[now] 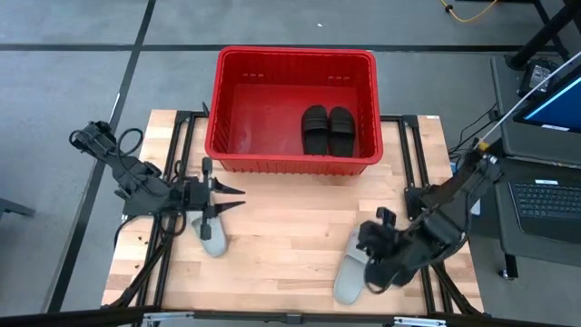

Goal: Pick and place slides into bin
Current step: Put the right gray slide into the red bin

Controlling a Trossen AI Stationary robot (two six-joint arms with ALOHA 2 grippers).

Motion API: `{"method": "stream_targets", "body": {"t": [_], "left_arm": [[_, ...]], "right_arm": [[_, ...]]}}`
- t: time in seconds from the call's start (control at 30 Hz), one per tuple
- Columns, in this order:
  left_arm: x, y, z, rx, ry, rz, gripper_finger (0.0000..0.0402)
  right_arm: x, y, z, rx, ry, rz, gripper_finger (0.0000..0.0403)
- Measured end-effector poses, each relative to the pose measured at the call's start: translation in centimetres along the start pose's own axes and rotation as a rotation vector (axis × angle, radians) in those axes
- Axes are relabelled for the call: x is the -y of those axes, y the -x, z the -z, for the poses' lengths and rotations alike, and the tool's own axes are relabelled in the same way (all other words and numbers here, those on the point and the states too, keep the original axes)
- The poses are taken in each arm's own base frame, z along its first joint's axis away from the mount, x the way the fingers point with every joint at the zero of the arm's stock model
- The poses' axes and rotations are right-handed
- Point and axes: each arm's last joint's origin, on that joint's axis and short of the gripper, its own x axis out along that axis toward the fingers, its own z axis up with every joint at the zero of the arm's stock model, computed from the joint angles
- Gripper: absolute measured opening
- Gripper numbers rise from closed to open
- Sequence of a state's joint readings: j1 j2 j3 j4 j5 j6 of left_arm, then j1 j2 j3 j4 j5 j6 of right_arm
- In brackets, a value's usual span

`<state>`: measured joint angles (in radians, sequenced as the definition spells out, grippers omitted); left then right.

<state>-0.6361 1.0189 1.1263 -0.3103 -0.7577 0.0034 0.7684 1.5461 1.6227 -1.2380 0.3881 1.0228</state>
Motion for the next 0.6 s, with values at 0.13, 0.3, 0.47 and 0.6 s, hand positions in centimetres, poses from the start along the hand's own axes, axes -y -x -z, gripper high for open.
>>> {"method": "stream_targets", "body": {"t": [0.13,0.3,0.47,0.6], "left_arm": [[-0.6,0.7,-0.2,0.012,0.015,0.011,0.0088],[-0.9,1.2,0.0,-0.013,-0.005,0.077,0.0088],[-1.0,1.3,0.6,-0.058,-0.043,0.079,0.0088],[-1.0,1.3,0.6,-0.063,-0.047,0.079,0.0088]], "right_arm": [[-2.2,-1.3,-0.4,-0.137,-0.029,0.063,0.0003],[-3.9,-2.3,0.3,-0.292,-0.109,0.153,0.0003],[-5.3,-3.0,2.1,-0.255,-0.146,0.215,0.0006],[-6.2,-3.3,3.3,-0.170,-0.215,0.262,0.0006]]}}
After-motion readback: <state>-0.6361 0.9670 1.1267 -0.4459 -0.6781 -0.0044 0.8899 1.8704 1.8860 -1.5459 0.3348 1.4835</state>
